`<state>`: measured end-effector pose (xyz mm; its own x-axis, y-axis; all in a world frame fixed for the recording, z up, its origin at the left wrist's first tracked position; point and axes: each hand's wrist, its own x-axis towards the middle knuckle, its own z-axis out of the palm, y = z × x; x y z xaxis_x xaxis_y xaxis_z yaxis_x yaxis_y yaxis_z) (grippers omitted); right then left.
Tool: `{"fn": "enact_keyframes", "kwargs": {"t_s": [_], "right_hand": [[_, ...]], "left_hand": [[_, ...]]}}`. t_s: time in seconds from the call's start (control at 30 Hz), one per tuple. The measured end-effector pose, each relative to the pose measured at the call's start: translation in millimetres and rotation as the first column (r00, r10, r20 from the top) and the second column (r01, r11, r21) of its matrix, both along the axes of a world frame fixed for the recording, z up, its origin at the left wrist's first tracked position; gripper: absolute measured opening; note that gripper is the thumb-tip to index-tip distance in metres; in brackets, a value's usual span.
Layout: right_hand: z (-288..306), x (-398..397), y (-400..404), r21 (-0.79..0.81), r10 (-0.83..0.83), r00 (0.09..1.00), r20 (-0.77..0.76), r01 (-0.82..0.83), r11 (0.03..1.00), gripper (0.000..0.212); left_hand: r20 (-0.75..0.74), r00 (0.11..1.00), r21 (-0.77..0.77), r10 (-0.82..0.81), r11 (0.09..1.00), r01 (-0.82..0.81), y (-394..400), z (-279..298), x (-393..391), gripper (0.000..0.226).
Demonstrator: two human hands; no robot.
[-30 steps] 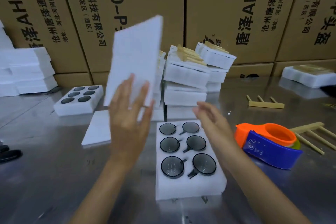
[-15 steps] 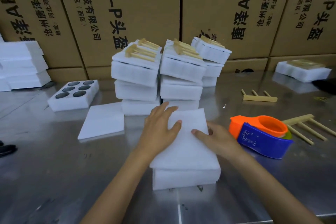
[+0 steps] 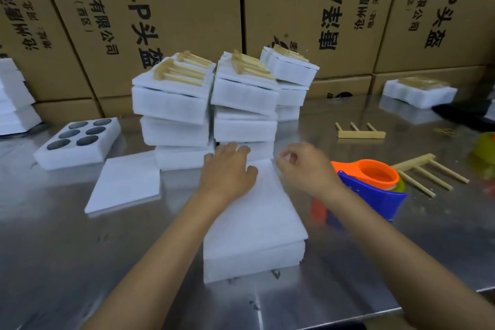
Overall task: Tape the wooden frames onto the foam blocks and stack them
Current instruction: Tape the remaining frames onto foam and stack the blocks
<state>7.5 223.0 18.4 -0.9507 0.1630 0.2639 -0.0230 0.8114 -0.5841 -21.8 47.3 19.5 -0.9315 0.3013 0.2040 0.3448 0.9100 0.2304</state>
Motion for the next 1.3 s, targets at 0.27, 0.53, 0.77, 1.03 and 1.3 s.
{"fn": "enact_keyframes", "kwargs": {"t_s": [0.27, 0.53, 0.77, 1.03, 1.3], "right_hand": [[23, -102, 90, 0.201, -0.184, 0.960, 0.211, 0.141, 0.969, 0.023], [-10, -172, 155, 0.373, -0.335, 0.837, 0.432, 0.172, 0.912, 0.057], [-37, -186, 176, 0.468, -0.352, 0.842, 0.408, 0.138, 0.873, 0.058], [-35, -175, 133, 0.551, -0.195, 0.937, 0.288, 0.004, 0.834, 0.030], [16, -121, 90, 0.112, -0.131, 0.955, -0.267, 0.165, 0.980, 0.018]], "left_hand": [[0.077, 0.990, -0.018, -0.119, 0.993, 0.120, 46, -8, -40, 0.042], [0.099, 0.993, 0.055, -0.069, 0.996, 0.063, 46, -32, -55, 0.042], [0.074, 0.996, 0.012, -0.046, 0.999, 0.045, 50, -34, -59, 0.040], [0.085, 0.996, 0.033, -0.041, 0.999, 0.038, 49, -34, -57, 0.041], [-0.316, 0.943, 0.490, -0.106, 0.832, 0.258, 39, -19, -45, 0.032]]}}
